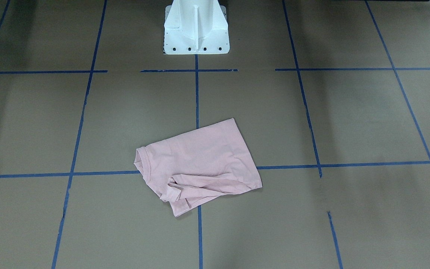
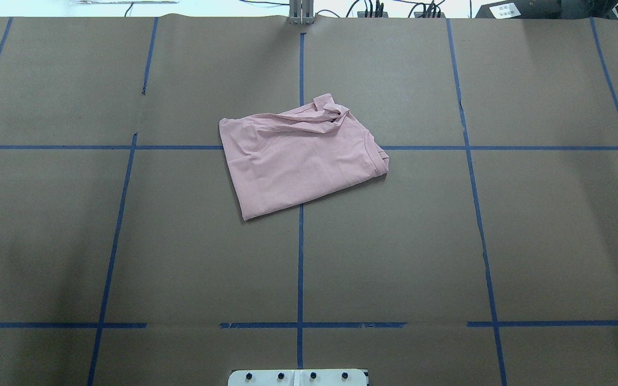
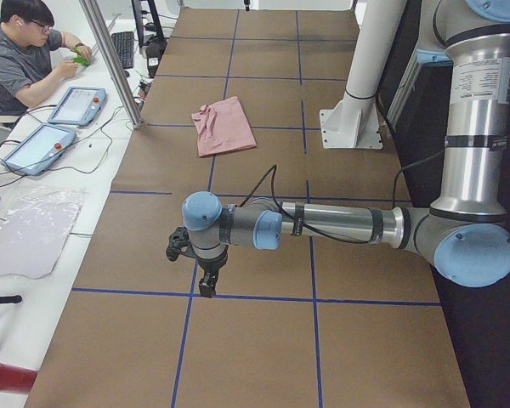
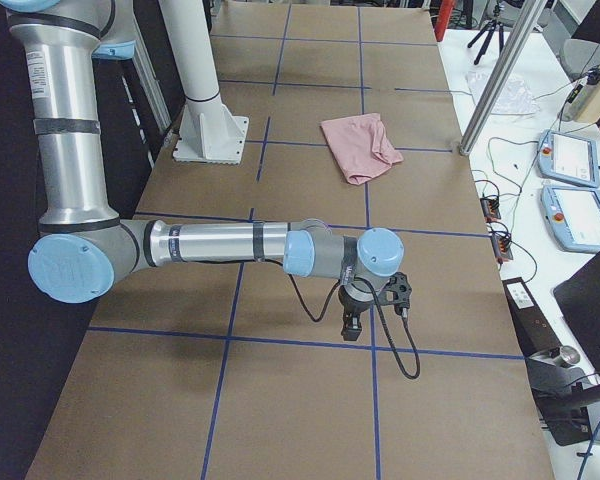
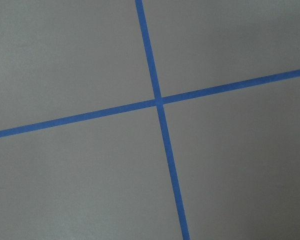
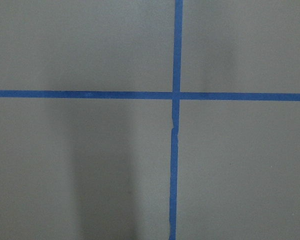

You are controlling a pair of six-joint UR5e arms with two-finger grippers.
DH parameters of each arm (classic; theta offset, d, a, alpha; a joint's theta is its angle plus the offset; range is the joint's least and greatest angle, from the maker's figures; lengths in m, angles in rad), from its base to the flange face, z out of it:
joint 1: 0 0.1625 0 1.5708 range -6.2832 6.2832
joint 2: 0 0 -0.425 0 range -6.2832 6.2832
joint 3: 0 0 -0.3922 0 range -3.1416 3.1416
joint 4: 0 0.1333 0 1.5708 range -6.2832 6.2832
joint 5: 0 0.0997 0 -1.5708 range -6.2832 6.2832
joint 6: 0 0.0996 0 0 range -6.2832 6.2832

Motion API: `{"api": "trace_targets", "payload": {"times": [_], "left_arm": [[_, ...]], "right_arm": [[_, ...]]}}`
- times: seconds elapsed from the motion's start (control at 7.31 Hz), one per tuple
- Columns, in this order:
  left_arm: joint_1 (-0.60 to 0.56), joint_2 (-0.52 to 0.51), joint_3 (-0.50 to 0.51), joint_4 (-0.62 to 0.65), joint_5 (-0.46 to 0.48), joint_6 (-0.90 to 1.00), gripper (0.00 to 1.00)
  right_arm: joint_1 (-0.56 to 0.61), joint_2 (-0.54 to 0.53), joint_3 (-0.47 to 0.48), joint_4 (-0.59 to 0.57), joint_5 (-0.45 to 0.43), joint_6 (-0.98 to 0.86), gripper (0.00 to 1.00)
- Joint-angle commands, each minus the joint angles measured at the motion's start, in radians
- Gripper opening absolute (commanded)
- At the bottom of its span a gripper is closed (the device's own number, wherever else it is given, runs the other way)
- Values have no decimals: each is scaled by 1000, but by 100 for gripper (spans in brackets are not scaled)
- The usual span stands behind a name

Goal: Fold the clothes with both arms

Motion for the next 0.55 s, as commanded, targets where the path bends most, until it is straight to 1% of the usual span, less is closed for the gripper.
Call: {"api": "trace_targets", "payload": {"times": [0.0,0.14,0.41], "left_arm": [[0,-1,32,1,-6,-43,100],[0,-1,29,-2,-6,-136,100],[0,-3,29,-2,-7,-140,100]], "right_arm": [[0,0,0,0,0,0,100],[2,2,-2,0,0,0,100],[3,2,0,0,0,2,100]]}}
